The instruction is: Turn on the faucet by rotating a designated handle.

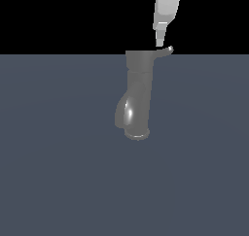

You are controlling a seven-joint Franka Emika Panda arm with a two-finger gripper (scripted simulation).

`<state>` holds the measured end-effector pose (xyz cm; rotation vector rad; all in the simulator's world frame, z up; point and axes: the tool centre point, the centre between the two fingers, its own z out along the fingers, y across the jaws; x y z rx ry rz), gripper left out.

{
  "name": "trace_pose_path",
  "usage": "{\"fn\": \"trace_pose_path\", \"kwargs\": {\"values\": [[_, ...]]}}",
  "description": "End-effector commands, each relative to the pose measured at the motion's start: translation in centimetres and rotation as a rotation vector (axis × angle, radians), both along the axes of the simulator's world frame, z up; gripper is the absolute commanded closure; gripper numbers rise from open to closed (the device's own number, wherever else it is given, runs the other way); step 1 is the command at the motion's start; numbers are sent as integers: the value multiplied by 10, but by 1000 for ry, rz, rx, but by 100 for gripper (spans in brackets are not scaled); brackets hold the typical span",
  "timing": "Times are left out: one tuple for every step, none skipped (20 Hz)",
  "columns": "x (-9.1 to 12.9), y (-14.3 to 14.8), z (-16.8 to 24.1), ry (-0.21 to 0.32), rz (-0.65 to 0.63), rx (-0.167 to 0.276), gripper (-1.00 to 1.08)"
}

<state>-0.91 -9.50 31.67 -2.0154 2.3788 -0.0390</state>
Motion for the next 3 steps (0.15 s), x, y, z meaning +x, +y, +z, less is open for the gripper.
{"fn": "trace_pose_path", "kwargs": {"values": [[-3, -32, -20, 35, -47, 5, 108], [-1, -35, -20, 34, -51, 5, 108], [-1, -35, -20, 34, -51, 5, 108]]}}
